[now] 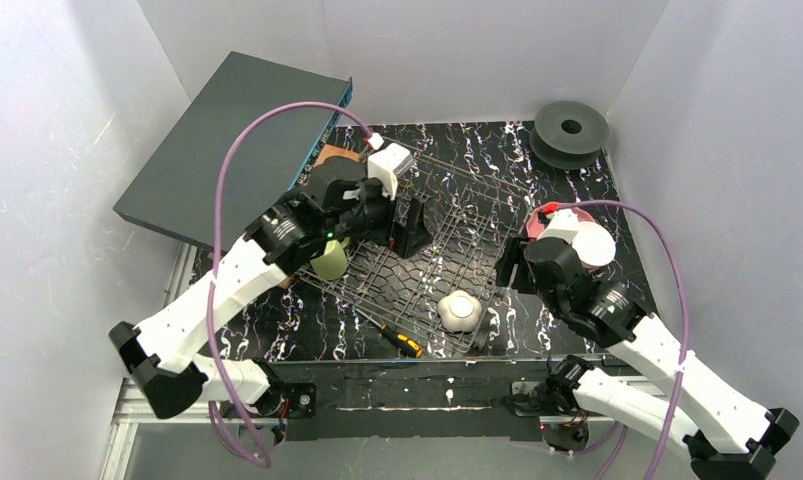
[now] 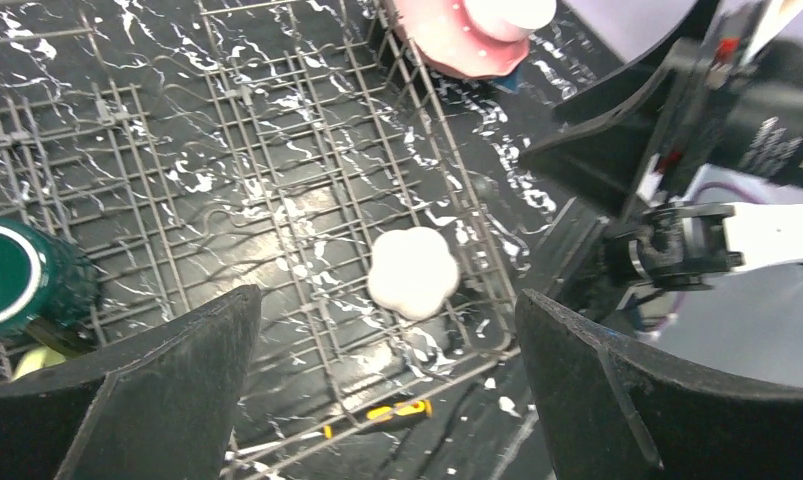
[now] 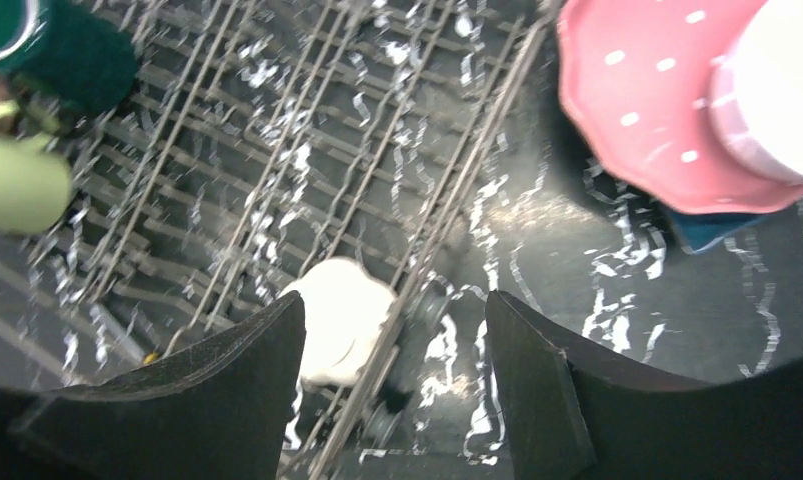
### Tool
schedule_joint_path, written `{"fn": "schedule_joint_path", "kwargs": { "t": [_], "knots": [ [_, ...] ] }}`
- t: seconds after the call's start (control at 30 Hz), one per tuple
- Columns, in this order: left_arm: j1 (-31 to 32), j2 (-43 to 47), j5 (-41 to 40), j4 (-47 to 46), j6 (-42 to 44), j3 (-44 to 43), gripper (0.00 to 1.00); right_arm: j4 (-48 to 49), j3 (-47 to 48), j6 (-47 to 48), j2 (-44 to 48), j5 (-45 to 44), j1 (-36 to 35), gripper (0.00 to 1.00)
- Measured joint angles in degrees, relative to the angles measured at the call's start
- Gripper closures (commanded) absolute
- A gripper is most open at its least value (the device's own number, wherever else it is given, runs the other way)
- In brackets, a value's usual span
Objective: Load the mixed dishes into the dish rack
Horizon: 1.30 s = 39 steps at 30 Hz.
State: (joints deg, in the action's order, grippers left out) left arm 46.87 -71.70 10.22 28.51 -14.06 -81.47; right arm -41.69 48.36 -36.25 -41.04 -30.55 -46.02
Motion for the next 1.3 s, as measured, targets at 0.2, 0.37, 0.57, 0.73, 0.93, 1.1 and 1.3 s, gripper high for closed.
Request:
{"fn": "schedule_joint_path", "kwargs": {
  "t": [0.2,0.37,0.57,0.73,0.93,1.1,1.3],
  "knots": [
    [0.00,-5.79,-1.38,-2.27,7.76,0.63,0.02,0.28,4.63,3.02,-8.00,-1.79,12.81,0.17],
    [0.02,-2.67,-2.86,-7.10,11.17,11.06,0.02,0.61,8.94,4.96,-17.55,-0.70,29.20,0.07],
    [0.02,-1.01,-6.67,-9.29,14.12,15.32,0.02,1.07,19.34,6.03,-31.98,1.73,39.82,0.18],
    [0.02,-0.17,-8.22,-12.41,16.52,16.26,0.02,0.94,25.99,8.33,-43.95,7.17,45.29,0.24],
    [0.02,-0.39,-10.67,-13.18,18.64,17.35,0.02,-0.11,26.23,9.73,-50.66,11.78,49.05,0.35],
    [0.02,-0.39,-11.76,-13.75,19.43,17.35,0.02,0.72,24.92,10.05,-51.04,13.20,49.68,0.43],
    [0.02,-0.39,-12.41,-14.64,19.91,17.38,0.02,2.51,20.70,10.38,-50.95,14.38,49.70,0.53]
  ]
}}
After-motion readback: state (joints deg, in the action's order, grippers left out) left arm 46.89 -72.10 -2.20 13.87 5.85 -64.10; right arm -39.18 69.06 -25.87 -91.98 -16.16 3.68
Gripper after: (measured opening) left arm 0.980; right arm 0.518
